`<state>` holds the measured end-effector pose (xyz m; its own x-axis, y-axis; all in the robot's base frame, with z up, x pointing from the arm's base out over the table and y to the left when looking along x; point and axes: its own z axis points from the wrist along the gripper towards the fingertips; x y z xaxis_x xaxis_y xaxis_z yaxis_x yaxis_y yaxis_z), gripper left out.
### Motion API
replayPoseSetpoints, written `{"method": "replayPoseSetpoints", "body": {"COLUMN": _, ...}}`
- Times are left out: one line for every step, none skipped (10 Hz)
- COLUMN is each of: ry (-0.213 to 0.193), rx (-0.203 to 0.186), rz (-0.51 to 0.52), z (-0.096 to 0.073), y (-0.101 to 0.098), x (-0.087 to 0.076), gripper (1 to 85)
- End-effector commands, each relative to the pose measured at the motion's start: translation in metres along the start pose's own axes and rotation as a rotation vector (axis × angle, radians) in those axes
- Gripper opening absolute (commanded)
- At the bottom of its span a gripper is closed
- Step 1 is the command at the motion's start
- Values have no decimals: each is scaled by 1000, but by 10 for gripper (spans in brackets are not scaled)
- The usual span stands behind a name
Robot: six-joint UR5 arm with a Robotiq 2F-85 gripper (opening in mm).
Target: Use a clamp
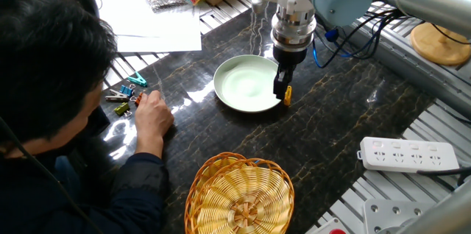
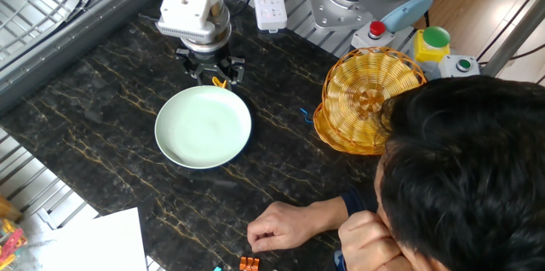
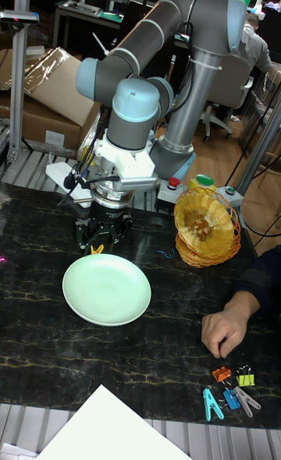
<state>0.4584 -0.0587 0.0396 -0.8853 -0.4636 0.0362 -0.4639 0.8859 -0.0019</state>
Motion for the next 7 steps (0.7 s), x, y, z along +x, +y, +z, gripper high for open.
{"method": "replayPoseSetpoints", "body": {"ry": -12, "rx": -8, "rz": 9, "z": -1, "y": 3, "x": 1, "gripper": 583}}
{"method": "replayPoseSetpoints", "body": {"ry": -11, "rx": -6, "rz": 9, "z": -1, "y": 3, "x": 3, "gripper": 577}}
{"method": "replayPoseSetpoints", "body": {"ry": -10, "rx": -7, "rz": 8, "z": -1, "y": 4, "x": 6, "gripper": 577}}
{"method": "replayPoseSetpoints", "body": {"ry": -11, "rx": -6, "rz": 9, "z": 0, "y": 4, "x": 8, "gripper": 573}}
{"method": "replayPoseSetpoints", "body": {"ry": -13, "rx": -6, "rz": 15, "z": 0, "y": 6, "x": 8, "gripper": 557}}
{"method": "replayPoseSetpoints", "body": {"ry": -16, "rx": -9, "rz": 23, "z": 0, "y": 8, "x": 9, "gripper": 530}}
{"method": "replayPoseSetpoints", "body": {"ry": -17, "rx": -10, "rz": 26, "z": 0, "y": 9, "x": 9, "gripper": 520}}
